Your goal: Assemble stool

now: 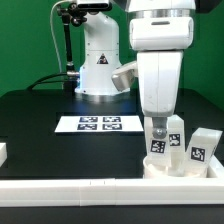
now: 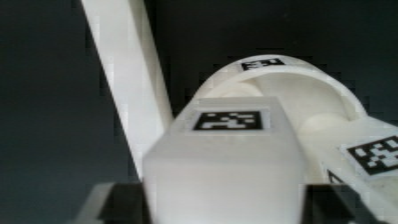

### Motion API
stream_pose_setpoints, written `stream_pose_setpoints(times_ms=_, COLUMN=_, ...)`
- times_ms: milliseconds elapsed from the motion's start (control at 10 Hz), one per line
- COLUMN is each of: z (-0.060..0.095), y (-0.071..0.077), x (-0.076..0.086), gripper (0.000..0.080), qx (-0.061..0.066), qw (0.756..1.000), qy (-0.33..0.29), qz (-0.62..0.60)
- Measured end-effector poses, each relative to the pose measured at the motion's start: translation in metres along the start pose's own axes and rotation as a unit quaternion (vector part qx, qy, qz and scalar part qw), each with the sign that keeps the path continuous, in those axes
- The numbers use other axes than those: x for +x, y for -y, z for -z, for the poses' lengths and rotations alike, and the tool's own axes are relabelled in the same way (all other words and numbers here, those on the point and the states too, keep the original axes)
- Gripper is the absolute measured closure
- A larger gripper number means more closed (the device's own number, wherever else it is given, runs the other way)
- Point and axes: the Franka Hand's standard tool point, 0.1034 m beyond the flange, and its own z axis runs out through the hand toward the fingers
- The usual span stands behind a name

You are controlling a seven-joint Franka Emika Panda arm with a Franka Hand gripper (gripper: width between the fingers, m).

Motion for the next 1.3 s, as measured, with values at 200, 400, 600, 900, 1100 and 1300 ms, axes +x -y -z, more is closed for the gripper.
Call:
stream_pose_setpoints(times_ms=200, z=0.0010, y=-0.0004, x=0.0000, gripper=0.0455, qx=0.000, qw=1.000, qy=0.000, qz=-0.003)
stream_pose_setpoints(times_ms=400, z=0.0009, y=-0.0004, x=-0.0003, gripper=0.0455, qx=0.000, qw=1.000, qy=0.000, qz=-0.017)
stream_pose_setpoints(times_ms=600, z=0.0008, y=-0.0008, x=-0.0012, gripper=0.0455, qx=0.000, qw=0.993, qy=-0.001, qz=-0.119)
stream_pose_setpoints(times_ms=900, z=0.0009, y=-0.0005, x=0.0008, gripper=0.0455, qx=0.000, qw=0.962, qy=-0.002, qz=-0.273)
stream_pose_setpoints(times_ms=1100, z=0.0007, y=0.0000, x=0.0021, gripper=0.0455, qx=0.001, qw=0.929, qy=-0.003, qz=-0.371)
stream_pose_setpoints(times_ms=1300, z=0.0006, y=0.0002, x=0.0026, gripper=0.0455, qx=0.002, qw=0.883, qy=-0.003, qz=-0.469)
